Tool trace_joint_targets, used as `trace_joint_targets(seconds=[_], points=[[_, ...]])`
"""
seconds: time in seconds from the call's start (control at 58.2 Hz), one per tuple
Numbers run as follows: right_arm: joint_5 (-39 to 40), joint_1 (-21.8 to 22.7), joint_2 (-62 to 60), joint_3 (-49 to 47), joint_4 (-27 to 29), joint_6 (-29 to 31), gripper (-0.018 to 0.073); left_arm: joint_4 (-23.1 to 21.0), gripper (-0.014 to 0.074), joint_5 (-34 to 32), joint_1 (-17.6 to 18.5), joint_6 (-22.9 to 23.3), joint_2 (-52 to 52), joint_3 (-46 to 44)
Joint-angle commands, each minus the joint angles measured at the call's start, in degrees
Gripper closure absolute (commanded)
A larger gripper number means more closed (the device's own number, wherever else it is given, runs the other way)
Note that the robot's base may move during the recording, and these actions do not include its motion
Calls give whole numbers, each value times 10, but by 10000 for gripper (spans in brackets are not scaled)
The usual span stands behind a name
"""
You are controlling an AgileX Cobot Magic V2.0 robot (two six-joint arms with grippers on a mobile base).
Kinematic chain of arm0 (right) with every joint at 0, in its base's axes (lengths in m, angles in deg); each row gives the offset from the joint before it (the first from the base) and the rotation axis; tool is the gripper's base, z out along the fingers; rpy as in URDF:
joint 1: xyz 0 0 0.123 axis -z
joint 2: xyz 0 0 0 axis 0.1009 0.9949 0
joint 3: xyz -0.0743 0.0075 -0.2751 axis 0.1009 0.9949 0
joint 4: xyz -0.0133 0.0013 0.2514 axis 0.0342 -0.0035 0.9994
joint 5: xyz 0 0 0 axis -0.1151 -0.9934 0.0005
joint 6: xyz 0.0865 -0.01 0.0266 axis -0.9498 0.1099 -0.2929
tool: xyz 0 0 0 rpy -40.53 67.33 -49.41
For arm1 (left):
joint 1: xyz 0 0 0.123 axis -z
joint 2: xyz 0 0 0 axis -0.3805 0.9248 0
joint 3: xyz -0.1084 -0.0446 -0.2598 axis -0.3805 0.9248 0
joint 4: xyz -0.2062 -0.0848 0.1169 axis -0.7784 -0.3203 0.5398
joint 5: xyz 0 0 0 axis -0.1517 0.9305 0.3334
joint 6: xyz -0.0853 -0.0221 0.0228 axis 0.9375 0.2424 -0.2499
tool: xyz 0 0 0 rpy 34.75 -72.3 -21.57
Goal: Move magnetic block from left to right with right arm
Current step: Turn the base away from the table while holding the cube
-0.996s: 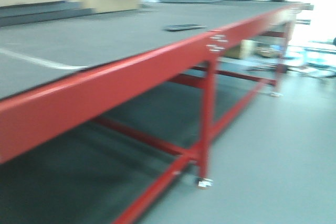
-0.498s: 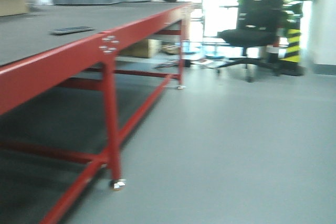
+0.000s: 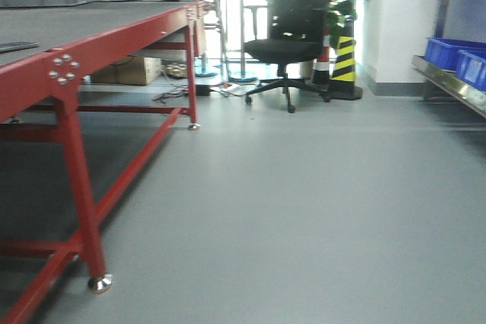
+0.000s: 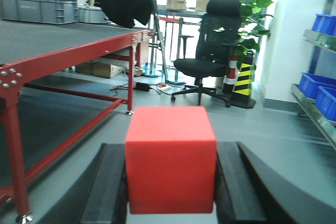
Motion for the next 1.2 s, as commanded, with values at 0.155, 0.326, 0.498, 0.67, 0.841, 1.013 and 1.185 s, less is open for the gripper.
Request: trace_joint_targets(seconds=[0.155,0.326,0.498,0.67,0.841,1.013,1.185], points=[[54,3,7,-15,0,4,274,-4,713,-47,4,1,-4,6],[54,3,7,-15,0,4,274,-4,713,-47,4,1,-4,6],[54,3,7,-15,0,4,274,-4,713,-47,4,1,-4,6],[54,3,7,-15,0,4,274,-4,713,-47,4,1,-4,6],[54,3,7,-15,0,4,274,-4,713,-47,4,1,-4,6],[54,3,7,-15,0,4,274,-4,713,-47,4,1,-4,6],[54,3,7,-15,0,4,274,-4,713,-47,4,1,-4,6]])
